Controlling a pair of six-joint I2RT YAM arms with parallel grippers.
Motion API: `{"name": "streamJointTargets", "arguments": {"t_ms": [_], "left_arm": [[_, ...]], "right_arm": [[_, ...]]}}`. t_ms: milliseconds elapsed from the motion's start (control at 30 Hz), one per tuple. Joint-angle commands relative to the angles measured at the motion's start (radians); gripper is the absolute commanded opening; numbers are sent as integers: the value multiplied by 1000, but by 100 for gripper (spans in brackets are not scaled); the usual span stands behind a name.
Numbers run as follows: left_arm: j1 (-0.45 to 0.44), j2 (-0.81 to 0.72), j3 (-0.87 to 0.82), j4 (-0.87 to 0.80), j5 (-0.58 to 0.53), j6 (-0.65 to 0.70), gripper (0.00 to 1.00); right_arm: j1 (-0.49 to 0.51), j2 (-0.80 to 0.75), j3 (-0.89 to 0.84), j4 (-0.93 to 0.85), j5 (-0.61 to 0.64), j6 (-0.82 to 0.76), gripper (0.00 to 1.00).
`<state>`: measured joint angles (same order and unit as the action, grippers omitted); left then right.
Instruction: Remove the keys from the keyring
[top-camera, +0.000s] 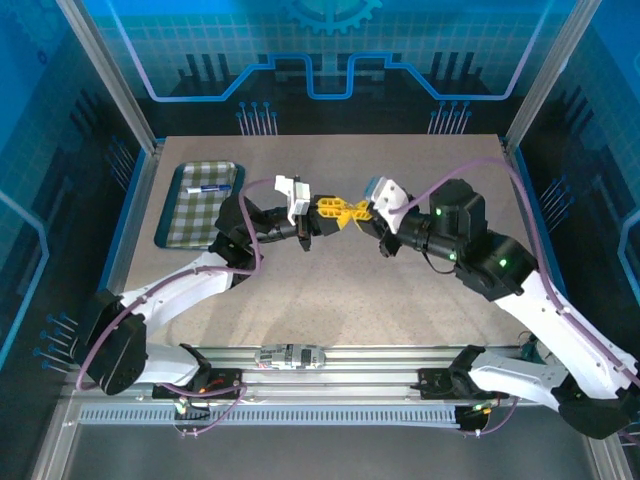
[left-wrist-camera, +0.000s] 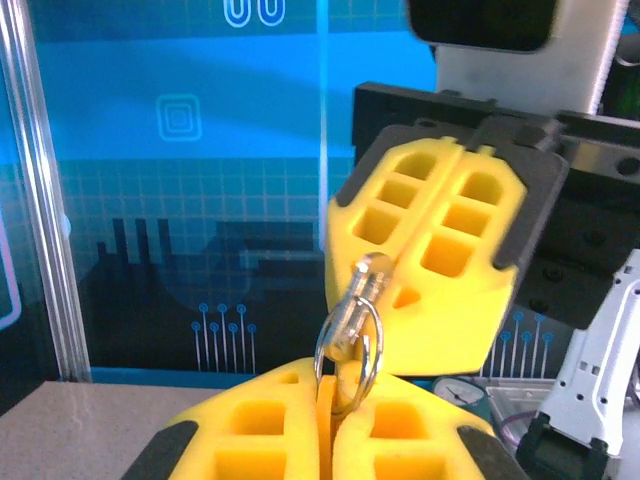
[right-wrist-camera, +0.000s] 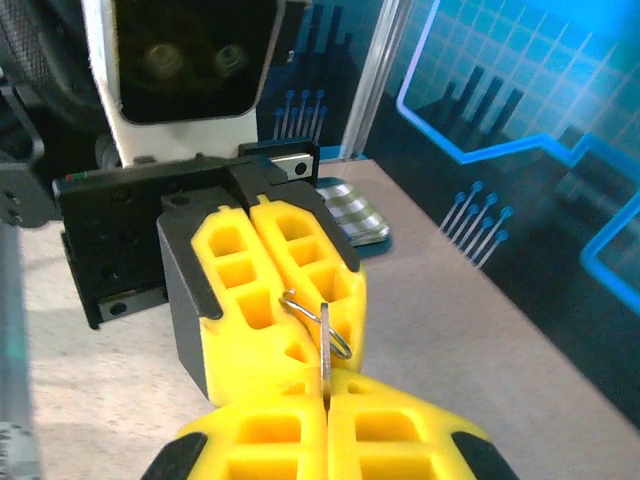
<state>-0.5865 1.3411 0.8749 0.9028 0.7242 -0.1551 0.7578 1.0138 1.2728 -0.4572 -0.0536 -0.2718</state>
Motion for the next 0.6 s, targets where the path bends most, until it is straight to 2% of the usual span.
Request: {"name": "streamJointTargets", "arguments": {"t_ms": [0,100,167,567], "left_arm": [[15,-38,70,-76,-16,-31,0],[15,-39,87,-111,-7,-47,0],[15,-47,88,-133,-8,-43,0],[30,-66,78,-113,14,-125,0]], "right_arm": [[109,-28,-48,60,220,-201,0],[214,-26,-80,102,377,-338,0],[245,-34,-104,134,426,-395,0],[251,-110,-205,235,453,-527,0]]}}
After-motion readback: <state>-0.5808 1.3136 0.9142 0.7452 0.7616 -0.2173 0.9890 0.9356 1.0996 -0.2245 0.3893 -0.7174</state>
